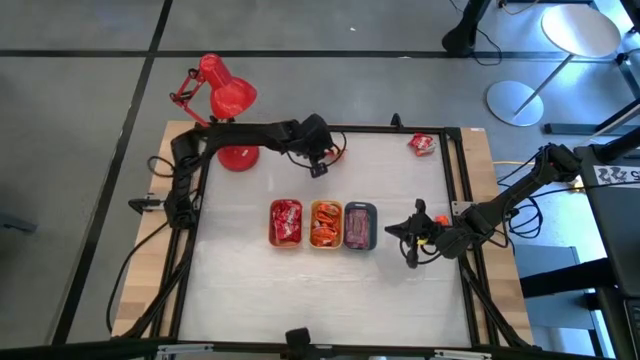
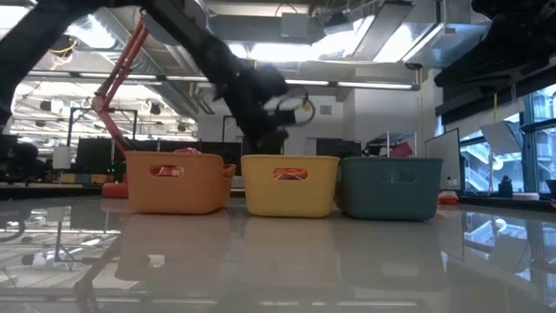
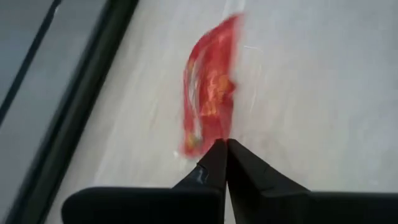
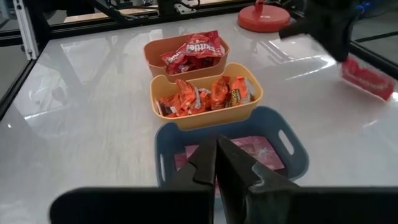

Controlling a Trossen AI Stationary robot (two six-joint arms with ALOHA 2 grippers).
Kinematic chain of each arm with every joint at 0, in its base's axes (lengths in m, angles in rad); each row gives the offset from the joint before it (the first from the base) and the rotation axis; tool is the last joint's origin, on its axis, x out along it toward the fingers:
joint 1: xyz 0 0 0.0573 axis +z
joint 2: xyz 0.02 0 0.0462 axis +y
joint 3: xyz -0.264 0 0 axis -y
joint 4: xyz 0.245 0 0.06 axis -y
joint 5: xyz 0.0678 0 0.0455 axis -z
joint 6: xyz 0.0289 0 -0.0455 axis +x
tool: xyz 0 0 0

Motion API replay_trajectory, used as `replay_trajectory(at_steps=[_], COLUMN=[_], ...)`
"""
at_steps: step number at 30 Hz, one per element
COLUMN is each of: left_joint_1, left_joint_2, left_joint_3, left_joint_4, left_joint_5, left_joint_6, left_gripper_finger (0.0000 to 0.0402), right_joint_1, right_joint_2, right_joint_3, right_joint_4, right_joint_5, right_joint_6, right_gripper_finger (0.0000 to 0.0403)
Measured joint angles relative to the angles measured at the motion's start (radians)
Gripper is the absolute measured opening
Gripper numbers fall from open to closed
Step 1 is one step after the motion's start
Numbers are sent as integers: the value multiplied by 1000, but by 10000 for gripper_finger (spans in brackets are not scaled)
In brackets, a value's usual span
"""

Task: Sort candy
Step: Put the red candy into the orange bin

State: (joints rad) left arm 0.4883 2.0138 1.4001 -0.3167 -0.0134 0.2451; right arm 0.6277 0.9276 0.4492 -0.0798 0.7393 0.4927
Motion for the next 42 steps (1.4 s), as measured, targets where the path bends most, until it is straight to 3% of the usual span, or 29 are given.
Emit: replay_trajectory(at_steps=[10, 14, 23, 35, 42], left_joint_1=[-183, -238, -192, -90, -67], left_joint_2=[-184, -205, -137, -105, -26], left_joint_3=[1, 1, 1, -1, -1], left_joint_4=[-244, -264, -202, -110, -72], left_joint_5=[-79, -92, -46, -23, -14], left_joint_6=[-48, 17, 25, 55, 58], left_gripper_finger=[0, 0, 8, 168, 207], right_joint_1=[0, 0, 0, 0, 0], right_joint_2=[0, 0, 0, 0, 0], right_joint_3=[0, 0, 0, 0, 0], right_joint_4=[-8, -11, -19, -23, -27], right_joint_5=[2, 17, 26, 10, 9], right_joint_6=[-25, -32, -6, 0, 3], right_gripper_finger=[12, 12, 12, 12, 12])
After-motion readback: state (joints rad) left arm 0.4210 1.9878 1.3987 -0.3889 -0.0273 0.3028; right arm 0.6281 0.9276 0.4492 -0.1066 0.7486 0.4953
